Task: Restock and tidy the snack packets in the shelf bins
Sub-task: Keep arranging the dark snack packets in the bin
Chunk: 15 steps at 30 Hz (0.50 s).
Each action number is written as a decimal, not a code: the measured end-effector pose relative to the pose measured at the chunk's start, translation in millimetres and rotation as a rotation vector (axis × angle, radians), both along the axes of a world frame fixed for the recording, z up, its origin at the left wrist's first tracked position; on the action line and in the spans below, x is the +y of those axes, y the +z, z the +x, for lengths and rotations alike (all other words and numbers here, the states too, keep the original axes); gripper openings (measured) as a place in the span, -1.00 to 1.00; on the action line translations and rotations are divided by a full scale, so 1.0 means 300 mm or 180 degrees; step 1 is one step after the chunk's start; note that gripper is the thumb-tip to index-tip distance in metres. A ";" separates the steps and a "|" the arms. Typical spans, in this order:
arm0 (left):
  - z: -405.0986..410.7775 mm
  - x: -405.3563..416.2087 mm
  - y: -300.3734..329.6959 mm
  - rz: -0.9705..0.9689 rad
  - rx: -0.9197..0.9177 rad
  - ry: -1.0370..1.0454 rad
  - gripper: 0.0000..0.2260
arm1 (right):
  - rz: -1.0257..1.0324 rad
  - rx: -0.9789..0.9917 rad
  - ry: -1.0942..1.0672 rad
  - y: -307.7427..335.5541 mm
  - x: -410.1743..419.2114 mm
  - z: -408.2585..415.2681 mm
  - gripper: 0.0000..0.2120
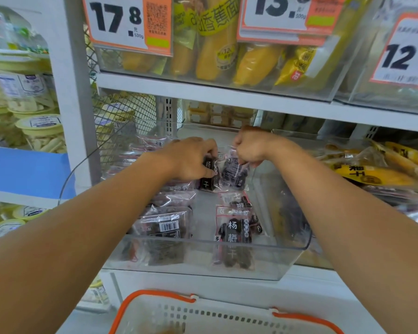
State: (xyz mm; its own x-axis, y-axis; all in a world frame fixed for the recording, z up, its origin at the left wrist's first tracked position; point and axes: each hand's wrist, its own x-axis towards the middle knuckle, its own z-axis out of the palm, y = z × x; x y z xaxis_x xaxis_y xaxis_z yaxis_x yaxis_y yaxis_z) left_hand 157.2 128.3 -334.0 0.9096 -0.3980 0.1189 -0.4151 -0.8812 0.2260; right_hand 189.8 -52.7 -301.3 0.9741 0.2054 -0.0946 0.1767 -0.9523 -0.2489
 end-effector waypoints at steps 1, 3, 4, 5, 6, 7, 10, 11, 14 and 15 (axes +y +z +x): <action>0.007 -0.004 0.004 0.0264 0.0005 0.0059 -0.69 | -0.0148 -0.0168 0.0009 0.005 -0.001 0.003 -0.90; 0.015 -0.016 0.012 0.0845 -0.0016 0.0195 -0.73 | -0.0351 -0.0441 0.0024 0.019 -0.002 0.001 -0.88; 0.017 -0.023 0.017 0.1015 -0.0019 0.0227 -0.73 | -0.0374 -0.0472 0.0026 0.023 -0.002 -0.001 -0.87; 0.019 -0.026 0.019 0.1063 -0.0009 0.0240 -0.74 | -0.0325 -0.0420 0.0054 0.026 -0.003 -0.004 -0.88; 0.019 -0.028 0.020 0.1026 -0.0002 0.0241 -0.74 | -0.0196 -0.0241 0.0088 0.025 -0.005 -0.007 -0.92; 0.019 -0.026 0.020 0.0968 -0.0005 0.0238 -0.75 | -0.0037 -0.0017 0.0150 0.023 -0.008 -0.013 -0.94; 0.018 -0.015 0.021 0.0854 -0.0002 0.0208 -0.75 | 0.0408 0.0330 0.0327 0.019 -0.019 -0.021 -0.79; 0.019 -0.012 0.020 0.0810 0.0026 0.0207 -0.75 | 0.0522 0.0294 0.0398 0.018 -0.020 -0.020 -0.80; 0.027 -0.014 0.019 0.0737 0.0069 0.0182 -0.74 | 0.0880 0.0427 0.0566 0.000 -0.015 -0.011 -0.79; 0.032 -0.013 0.015 0.0693 0.0085 0.0177 -0.71 | 0.1090 0.0580 0.0537 -0.010 -0.013 -0.011 -0.78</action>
